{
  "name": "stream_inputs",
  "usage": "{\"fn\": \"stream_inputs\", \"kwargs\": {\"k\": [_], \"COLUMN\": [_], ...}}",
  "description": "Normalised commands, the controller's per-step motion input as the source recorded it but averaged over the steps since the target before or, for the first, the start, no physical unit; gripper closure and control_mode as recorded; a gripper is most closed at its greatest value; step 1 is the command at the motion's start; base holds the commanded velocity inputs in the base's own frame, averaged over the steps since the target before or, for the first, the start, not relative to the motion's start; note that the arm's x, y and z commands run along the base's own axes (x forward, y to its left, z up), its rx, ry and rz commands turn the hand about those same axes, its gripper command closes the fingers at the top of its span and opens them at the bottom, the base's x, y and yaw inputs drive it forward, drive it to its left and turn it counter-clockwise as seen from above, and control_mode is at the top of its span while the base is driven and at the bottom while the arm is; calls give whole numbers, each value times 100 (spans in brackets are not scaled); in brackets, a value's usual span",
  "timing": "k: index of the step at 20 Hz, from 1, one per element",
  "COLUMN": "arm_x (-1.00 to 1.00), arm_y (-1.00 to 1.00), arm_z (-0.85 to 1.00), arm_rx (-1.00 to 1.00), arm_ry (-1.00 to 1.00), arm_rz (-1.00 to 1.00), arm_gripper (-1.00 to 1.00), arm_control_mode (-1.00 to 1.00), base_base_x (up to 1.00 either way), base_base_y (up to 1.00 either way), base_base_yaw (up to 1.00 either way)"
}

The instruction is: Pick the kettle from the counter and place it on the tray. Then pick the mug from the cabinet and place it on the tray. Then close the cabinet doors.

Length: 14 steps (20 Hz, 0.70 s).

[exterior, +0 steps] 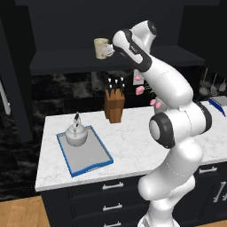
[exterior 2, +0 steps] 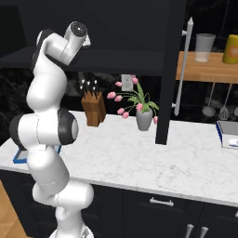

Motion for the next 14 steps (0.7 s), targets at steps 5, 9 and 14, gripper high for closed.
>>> {"fn": "stream_inputs", "kwargs": {"k": [5, 9, 14], "arm_x": [-28, -78, -90], "arm_y": [2, 3, 19], "arm_z": [0, 10, 6], "arm_rx": [0, 0, 0], "arm_ry": [1, 3, 6], "arm_rz": [3, 15, 14], "arm_gripper": [100, 100, 100], "arm_control_mode": [-100, -100, -100], "base_base_x": [0, 0, 0], "base_base_y": [0, 0, 0], "base_base_yaw": [0, 0, 0]}}
